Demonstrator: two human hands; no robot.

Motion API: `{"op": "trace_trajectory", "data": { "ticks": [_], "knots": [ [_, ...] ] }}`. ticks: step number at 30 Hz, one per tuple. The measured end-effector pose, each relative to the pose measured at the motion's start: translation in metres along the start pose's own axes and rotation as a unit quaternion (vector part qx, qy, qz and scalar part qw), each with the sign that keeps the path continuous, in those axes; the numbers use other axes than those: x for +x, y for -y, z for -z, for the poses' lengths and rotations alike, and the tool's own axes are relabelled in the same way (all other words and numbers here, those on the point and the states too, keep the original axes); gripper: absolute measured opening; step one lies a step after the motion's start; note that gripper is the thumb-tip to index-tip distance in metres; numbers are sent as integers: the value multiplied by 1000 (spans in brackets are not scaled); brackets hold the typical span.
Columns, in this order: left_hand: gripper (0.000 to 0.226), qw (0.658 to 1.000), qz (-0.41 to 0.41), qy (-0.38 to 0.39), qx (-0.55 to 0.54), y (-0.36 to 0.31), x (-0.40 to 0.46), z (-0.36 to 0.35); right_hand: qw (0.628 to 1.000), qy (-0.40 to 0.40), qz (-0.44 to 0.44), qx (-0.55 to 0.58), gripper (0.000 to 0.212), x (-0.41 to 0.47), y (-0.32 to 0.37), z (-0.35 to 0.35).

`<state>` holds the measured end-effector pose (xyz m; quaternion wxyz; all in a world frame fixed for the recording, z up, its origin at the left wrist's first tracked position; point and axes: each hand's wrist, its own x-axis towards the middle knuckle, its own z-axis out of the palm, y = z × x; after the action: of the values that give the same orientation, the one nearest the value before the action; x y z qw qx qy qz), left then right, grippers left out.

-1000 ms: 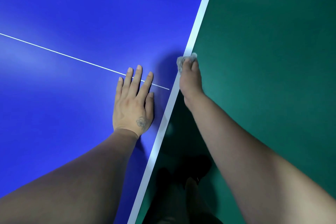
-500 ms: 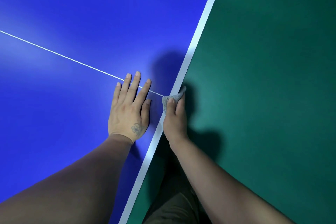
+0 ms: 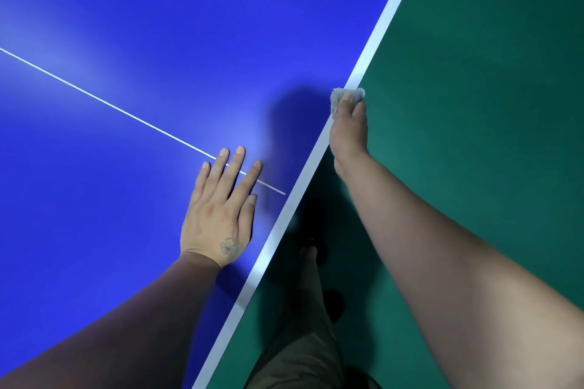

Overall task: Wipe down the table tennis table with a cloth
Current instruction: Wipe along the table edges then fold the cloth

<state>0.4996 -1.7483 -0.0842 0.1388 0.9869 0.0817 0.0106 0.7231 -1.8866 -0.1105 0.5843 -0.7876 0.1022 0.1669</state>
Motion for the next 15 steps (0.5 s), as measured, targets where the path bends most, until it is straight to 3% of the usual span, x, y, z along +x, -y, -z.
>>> {"op": "trace_trajectory", "data": {
  "ticks": [2,4,7,9,12,15],
  "knots": [
    [55,1000,1,-2,0,-1,1,1,1000,3,16,21,36,-14,-5,-1],
    [55,1000,5,1,1,-2,1,1,1000,18,-21,14,32,-37,-19,-5],
    [52,1000,28,-9,-4,-10,3,6,997,38,-55,-27,72,-89,-29,-4],
    [46,998,59,-25,-17,-14,20,12,995,53,-80,-18,80,-100,-27,-6],
    [40,995,87,-40,-42,-22,74,21,993,6,-120,21,64,-65,-14,-12],
    [38,994,62,-52,-76,-33,151,20,994,-34,-100,35,55,-13,13,-7]
  ]
}}
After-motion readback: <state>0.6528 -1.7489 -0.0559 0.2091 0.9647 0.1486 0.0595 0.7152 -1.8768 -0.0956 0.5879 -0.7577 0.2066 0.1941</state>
